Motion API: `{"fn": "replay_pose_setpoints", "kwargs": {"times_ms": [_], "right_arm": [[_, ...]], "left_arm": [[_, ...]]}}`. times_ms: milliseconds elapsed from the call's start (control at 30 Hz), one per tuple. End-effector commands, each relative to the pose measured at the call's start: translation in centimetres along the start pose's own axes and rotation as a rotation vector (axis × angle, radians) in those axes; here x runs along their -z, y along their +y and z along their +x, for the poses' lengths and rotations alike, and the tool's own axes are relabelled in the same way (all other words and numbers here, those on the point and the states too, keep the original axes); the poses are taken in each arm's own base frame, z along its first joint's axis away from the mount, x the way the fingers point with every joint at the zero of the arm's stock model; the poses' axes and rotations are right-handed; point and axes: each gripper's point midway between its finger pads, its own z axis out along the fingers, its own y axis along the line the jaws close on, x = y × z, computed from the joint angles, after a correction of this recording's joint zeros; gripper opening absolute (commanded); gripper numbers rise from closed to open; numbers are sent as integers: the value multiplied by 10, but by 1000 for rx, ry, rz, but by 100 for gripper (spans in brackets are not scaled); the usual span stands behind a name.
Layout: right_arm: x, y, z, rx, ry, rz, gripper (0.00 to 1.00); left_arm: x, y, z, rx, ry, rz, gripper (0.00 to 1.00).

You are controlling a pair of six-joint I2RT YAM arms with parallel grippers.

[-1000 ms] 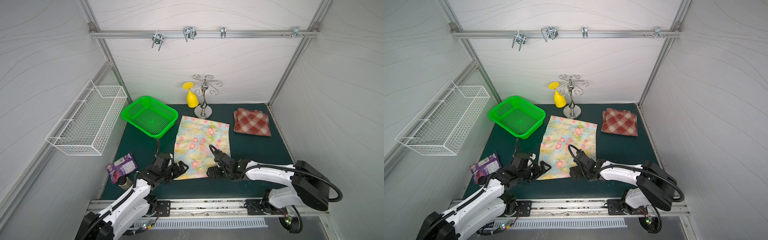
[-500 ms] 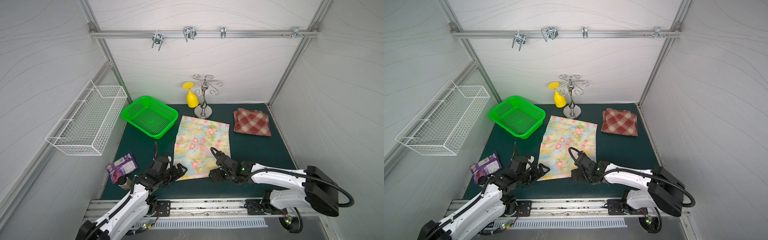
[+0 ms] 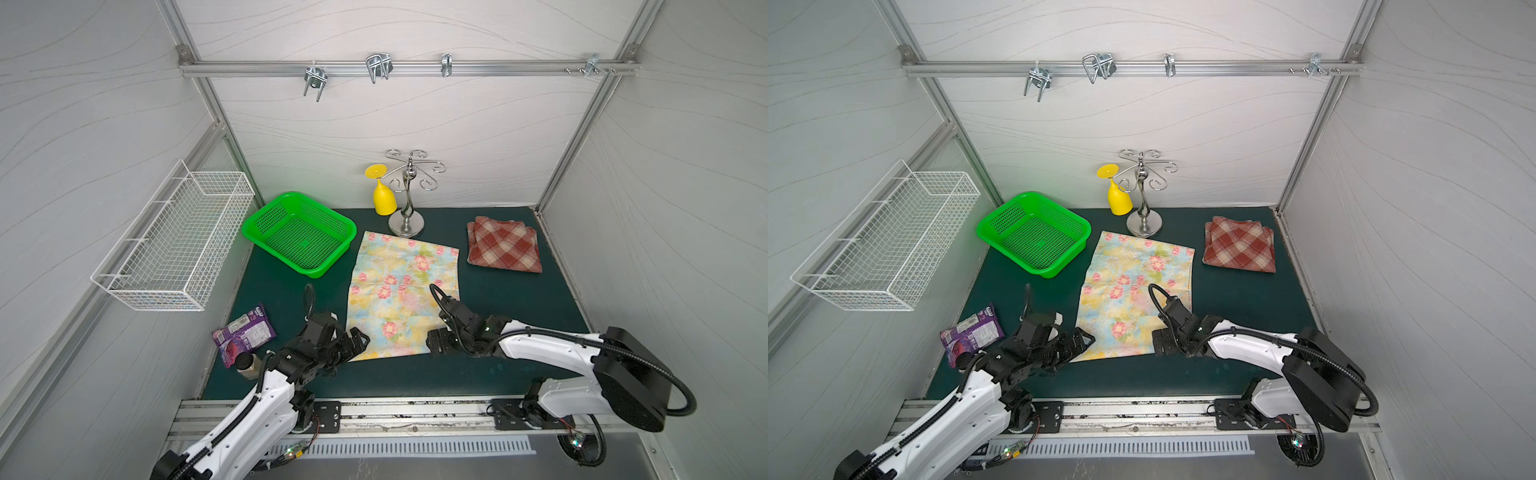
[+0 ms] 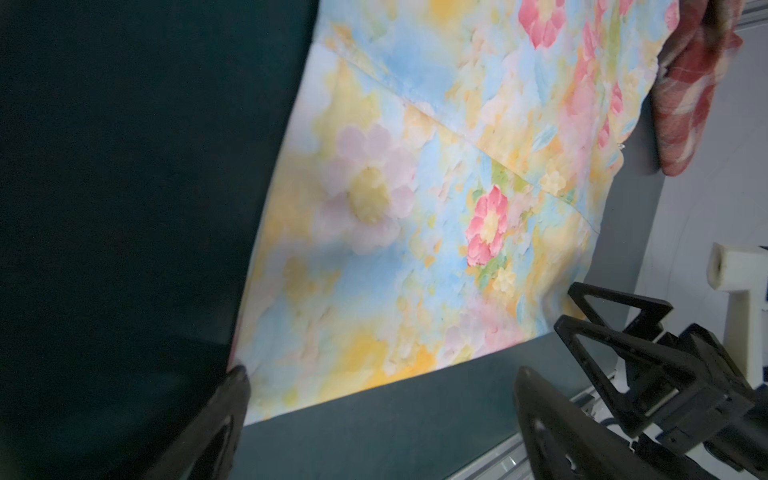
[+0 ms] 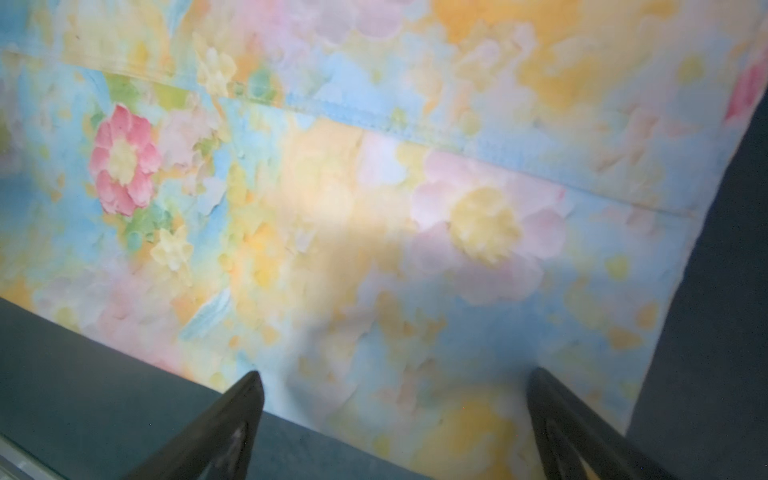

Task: Fold and stack skirts
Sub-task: Rotate the skirt at the center of the table.

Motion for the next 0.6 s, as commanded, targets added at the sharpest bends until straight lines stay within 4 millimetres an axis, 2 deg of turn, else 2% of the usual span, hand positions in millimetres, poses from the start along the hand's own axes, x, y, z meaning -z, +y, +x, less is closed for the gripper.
{"fn": "replay_pose_setpoints", "kwargs": {"times_ms": [0,233,300,367,567], "right_arm": [[-16,-7,24,-11,102,12,99],[-23,-3,29,-34,133,-5,99],[-23,-4,32,-41,135,-7,99],[-22,-4,34,-47,136,-10,99],[-12,-1,41,-38,133,10,99]], "left_arm": [[11,-26,-25,-53,-68,13,99],[28,-78,-51,-132,-114,114,99],[25,-87,-54,-131,-107,143,99],[11,-91,-53,-124,-70,161,99],[-36,-79,-48,-111,30,116,99]]}}
